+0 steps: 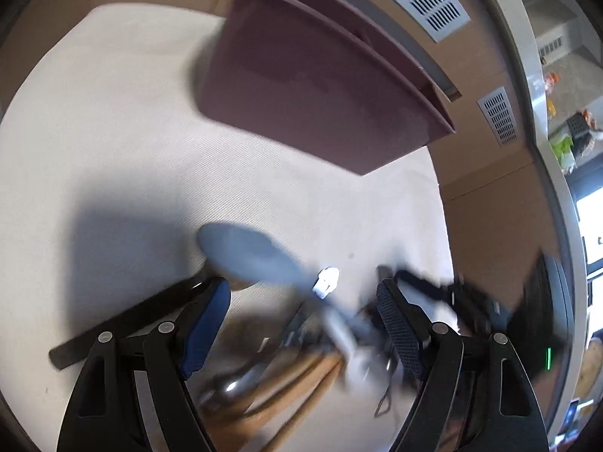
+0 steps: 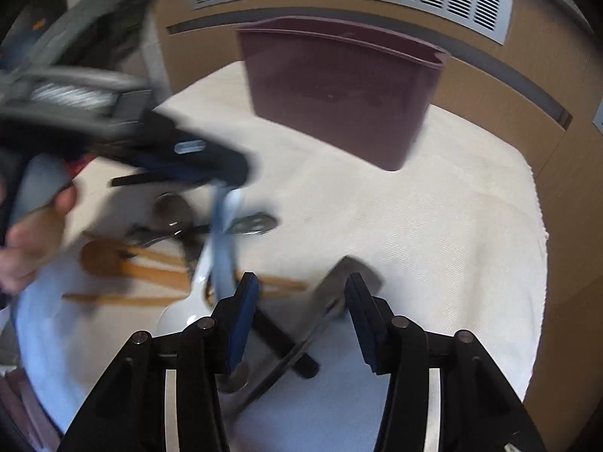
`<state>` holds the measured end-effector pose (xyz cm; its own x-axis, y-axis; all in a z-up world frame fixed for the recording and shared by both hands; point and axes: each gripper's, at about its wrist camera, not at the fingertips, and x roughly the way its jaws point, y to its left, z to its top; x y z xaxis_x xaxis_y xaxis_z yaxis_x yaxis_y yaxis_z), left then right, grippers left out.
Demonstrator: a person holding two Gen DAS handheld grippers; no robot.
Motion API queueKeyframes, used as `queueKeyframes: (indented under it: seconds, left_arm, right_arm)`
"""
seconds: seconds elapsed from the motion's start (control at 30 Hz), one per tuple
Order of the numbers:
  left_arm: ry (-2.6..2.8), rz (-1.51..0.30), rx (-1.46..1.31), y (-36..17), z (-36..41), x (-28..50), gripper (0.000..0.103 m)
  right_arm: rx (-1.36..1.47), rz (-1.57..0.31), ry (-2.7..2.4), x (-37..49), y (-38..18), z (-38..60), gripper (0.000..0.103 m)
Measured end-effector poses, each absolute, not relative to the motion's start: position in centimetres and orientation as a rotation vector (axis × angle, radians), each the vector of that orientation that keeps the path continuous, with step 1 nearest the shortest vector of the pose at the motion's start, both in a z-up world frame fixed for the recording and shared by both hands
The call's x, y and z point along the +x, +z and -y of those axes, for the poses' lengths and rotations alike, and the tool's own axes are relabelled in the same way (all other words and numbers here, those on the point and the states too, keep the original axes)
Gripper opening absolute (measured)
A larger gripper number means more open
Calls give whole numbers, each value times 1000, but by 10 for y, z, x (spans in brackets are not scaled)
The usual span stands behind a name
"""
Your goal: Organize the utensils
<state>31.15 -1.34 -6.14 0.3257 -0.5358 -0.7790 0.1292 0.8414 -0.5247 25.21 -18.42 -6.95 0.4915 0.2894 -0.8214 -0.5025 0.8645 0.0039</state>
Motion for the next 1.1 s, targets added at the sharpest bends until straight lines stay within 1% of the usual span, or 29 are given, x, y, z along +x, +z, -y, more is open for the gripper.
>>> queueKeyframes:
  seconds: [0.07,0.13,0.2,0.23,0.3,0.37,0.4,0.43,0.47,0.5,0.53,0.67,0.73,0.77,0.8,0.83,0.9,0.93,0.97,1.1]
  left_arm:
    - [-428,-1136,-308,-57,30,318,80]
    - [-371,-1120,-175,-56,45,320,80]
    - [-336,-1100,-106,-56,51,317,80]
    - [-320,-1097,-93,-56,54,317,80]
    - [-272,-1076,-68,-57,58,320,80]
    - [-259,-1053,-22,-57,66,324,78]
    - [-255,-1037,19,-59,71,325,76]
    - [-252,-1013,78,-60,77,324,68]
    - [-254,-998,127,-62,82,322,57]
    - [-271,-979,188,-63,86,319,52]
    - [-301,-970,222,-65,86,315,44]
    - [-420,-955,344,-67,79,297,43]
    - [-418,-951,359,-66,69,294,44]
    - [-416,-952,352,-64,63,293,45]
    - [-410,-956,332,-62,56,292,46]
    - [-406,-961,313,-60,51,292,50]
    - [-403,-968,258,-54,39,290,57]
    - [-401,-973,231,-50,34,288,62]
    - [-402,-976,215,-47,30,287,64]
    - [-422,-1007,148,-37,31,280,64]
  right_arm:
    - [-219,-948,526,245,-64,185,47]
    - [-221,-914,493,239,-55,192,49]
    - [-228,-882,431,234,-51,203,65]
    - [-216,-873,399,234,-50,211,68]
    - [-188,-880,354,233,-51,225,69]
    - [-148,-897,306,233,-53,237,69]
    - [-127,-903,288,232,-53,242,69]
    - [-109,-907,272,230,-53,244,69]
    - [-95,-910,259,225,-55,248,70]
    - [-78,-915,250,227,-56,249,70]
    - [-53,-929,244,231,-57,249,70]
    - [1,-1021,235,255,-69,234,70]
    - [-24,-1026,194,262,-73,220,71]
    - [-60,-1016,174,260,-74,212,69]
    - [-75,-1006,176,261,-72,207,64]
    - [-83,-1007,185,261,-71,202,59]
    - [-102,-1013,210,259,-69,199,39]
    - [-126,-1010,218,257,-68,198,33]
    - [-154,-1006,218,253,-66,199,31]
    - [-191,-983,142,248,-66,224,29]
